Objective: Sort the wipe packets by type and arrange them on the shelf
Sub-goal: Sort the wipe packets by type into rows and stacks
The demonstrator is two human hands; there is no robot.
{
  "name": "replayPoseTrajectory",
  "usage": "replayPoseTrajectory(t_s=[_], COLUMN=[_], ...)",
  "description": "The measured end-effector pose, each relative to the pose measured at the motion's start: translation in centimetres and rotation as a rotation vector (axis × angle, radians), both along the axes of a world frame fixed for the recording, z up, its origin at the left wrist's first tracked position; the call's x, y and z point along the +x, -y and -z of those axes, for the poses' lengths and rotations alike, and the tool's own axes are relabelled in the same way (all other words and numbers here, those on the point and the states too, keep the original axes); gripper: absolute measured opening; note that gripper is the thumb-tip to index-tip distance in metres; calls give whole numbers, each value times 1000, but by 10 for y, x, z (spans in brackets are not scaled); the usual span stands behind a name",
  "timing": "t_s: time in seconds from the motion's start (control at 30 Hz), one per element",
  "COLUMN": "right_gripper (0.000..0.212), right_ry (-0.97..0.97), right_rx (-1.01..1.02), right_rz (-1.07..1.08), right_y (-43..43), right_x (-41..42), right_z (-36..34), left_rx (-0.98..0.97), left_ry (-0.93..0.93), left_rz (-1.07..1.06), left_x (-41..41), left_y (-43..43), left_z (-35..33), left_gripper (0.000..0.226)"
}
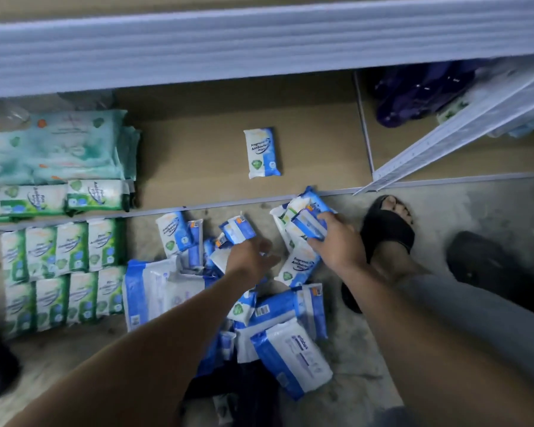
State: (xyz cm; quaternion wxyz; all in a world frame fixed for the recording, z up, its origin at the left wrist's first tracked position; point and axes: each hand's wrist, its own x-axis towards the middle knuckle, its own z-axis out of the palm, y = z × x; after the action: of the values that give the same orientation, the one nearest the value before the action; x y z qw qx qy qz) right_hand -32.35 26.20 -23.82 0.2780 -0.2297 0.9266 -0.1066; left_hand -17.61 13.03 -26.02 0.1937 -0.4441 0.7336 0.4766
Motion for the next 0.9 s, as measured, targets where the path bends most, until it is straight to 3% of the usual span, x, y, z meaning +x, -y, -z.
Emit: replayPoseTrajectory(t_s=[0.2,0.33,0.5,0.67,0.9], right_gripper=[61,51,17,22,19], right_ry=[41,44,27,20,279], right_rx=[9,-103,-189,-187,-170], right_rz=[-41,55,197,374,381], right_y=[-6,-12,-16,-24,-15], right_x=[7,5,0,15,48], right_z=[24,34,37,29,11], left_rx=[46,1,40,-32,-171], left_ry=[40,67,67,20,79], left_rz=[32,-30,100,84,-42], left_x=[-27,-34,-32,-16,18], left_y=[-40,-53,-44,-18,20], left_z=[24,34,32,16,-1], left_gripper=[33,33,36,28,29])
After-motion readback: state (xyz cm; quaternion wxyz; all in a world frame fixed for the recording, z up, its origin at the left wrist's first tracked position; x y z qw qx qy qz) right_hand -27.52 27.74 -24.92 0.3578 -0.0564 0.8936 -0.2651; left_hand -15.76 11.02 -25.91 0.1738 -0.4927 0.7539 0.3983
